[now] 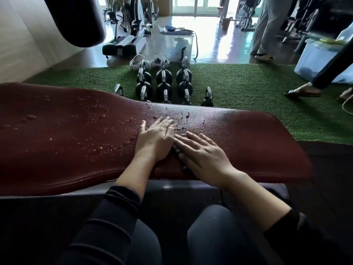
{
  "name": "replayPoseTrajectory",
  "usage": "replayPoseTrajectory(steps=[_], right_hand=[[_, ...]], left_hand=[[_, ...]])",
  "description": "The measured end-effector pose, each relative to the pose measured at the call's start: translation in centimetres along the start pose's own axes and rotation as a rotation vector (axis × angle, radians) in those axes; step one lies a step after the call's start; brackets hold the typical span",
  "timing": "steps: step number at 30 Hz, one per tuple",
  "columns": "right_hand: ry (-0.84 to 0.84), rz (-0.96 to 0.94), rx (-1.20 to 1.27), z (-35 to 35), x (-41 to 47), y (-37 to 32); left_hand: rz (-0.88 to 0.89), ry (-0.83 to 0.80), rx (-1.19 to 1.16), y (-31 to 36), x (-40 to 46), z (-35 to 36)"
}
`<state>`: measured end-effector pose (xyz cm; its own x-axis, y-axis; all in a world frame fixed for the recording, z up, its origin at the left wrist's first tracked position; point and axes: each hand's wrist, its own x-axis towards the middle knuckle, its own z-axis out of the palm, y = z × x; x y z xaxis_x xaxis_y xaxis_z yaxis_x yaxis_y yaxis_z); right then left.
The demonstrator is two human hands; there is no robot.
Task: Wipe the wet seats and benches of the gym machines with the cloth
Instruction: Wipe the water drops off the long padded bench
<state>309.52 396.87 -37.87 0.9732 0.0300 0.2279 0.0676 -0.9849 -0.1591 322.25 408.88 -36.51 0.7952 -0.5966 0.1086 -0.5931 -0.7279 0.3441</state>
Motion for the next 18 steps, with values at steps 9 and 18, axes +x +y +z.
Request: replayPoseTrajectory(steps=[9, 18], right_hand=[[-0.075, -0.178, 0.002, -1.7, -3.0, 6.3], [-0.060, 0.043, -0.001, -0.7, 2.3, 5.3]], left_hand=[[-0.032, 0.055, -0.034, -2.2, 0.3, -2.3], [-0.167, -0.096, 0.271, -3.2, 1.5, -1.9]])
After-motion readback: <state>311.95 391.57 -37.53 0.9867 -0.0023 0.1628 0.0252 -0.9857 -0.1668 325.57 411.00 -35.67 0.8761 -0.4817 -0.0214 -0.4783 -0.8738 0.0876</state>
